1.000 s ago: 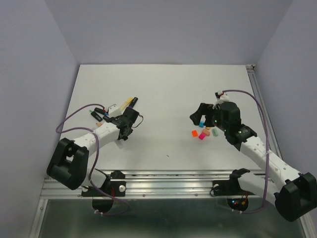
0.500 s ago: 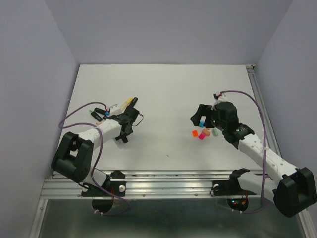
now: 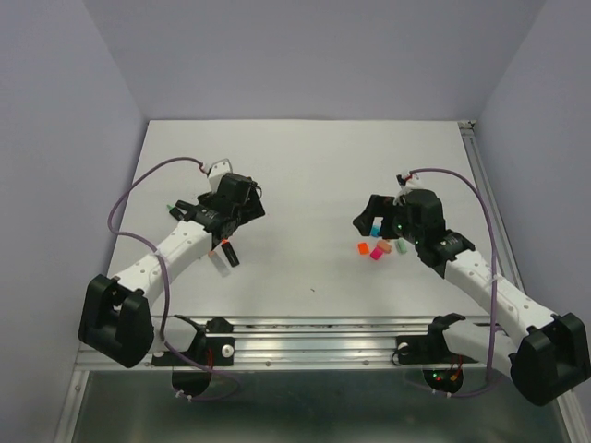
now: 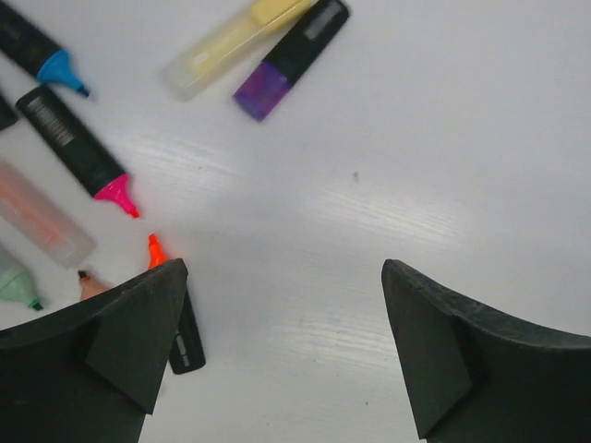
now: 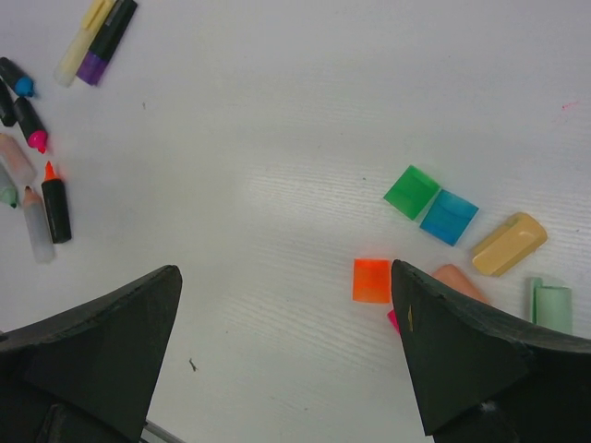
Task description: Open the pen caps
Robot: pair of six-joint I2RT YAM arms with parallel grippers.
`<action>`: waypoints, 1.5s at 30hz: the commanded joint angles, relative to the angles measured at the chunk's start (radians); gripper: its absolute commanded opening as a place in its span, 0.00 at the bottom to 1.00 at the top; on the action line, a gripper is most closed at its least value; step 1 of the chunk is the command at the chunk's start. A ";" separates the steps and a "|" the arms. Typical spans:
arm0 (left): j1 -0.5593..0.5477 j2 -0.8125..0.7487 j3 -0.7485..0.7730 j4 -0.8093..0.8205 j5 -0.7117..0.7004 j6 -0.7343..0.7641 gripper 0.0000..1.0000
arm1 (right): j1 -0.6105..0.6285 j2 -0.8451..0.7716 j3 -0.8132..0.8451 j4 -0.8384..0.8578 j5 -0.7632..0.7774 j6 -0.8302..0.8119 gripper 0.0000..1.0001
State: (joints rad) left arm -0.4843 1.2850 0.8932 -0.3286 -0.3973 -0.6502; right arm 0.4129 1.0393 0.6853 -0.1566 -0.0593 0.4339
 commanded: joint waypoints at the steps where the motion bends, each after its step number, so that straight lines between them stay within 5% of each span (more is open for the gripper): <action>1: 0.009 0.003 0.101 0.223 0.176 0.302 0.99 | 0.003 -0.021 -0.009 0.035 -0.033 -0.009 1.00; 9: 0.090 0.249 0.315 0.247 0.314 0.549 0.99 | 0.004 -0.031 -0.006 0.020 -0.007 -0.018 1.00; 20: 0.159 0.571 0.493 0.160 0.391 0.557 0.99 | 0.004 -0.022 -0.004 0.012 0.024 -0.011 1.00; 45: 0.171 0.675 0.492 0.201 0.321 0.575 0.99 | 0.004 0.004 -0.003 0.025 0.021 -0.003 1.00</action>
State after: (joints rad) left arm -0.3183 1.9739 1.3491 -0.1604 -0.0582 -0.0975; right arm 0.4129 1.0367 0.6853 -0.1574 -0.0513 0.4343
